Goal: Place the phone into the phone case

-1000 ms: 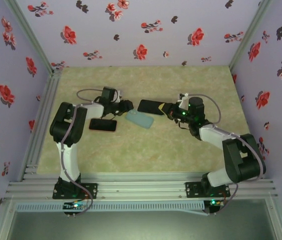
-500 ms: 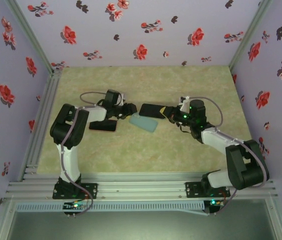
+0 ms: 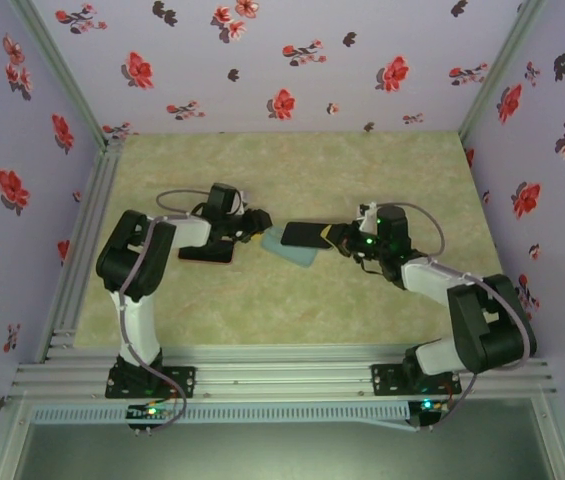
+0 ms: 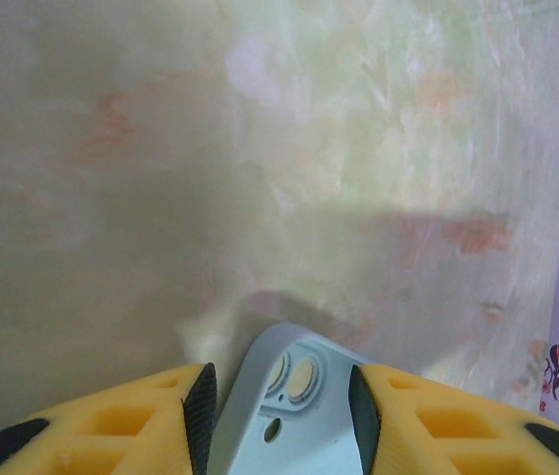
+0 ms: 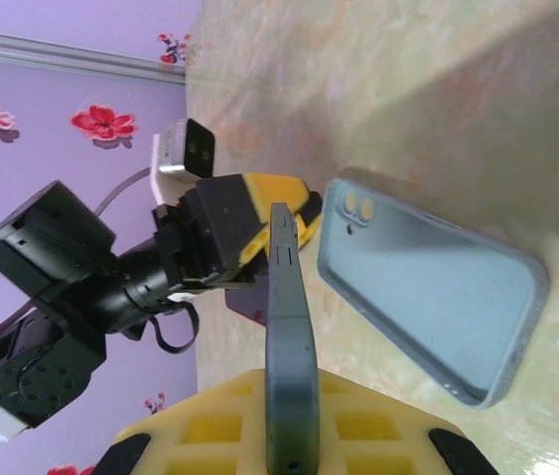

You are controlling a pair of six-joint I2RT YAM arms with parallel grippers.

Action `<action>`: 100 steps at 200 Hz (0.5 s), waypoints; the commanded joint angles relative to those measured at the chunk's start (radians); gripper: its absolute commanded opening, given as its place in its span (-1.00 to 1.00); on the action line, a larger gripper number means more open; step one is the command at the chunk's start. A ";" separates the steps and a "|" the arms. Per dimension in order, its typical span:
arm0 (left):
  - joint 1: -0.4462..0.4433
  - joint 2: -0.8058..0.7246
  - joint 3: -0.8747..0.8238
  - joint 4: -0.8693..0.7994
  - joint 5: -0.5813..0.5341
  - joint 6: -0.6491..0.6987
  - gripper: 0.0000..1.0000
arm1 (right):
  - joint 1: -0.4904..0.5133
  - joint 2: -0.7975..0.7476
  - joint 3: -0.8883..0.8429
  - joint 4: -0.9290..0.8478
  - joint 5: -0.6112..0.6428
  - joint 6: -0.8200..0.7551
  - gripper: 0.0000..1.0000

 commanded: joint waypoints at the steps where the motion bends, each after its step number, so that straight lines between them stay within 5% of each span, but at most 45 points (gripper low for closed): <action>1: 0.017 -0.029 -0.010 0.023 0.002 -0.009 -0.11 | 0.007 0.045 -0.015 0.089 0.007 0.007 -1.00; 100: 0.032 -0.001 -0.001 0.054 0.060 0.004 -0.17 | 0.069 0.148 -0.026 0.163 0.111 0.045 -1.00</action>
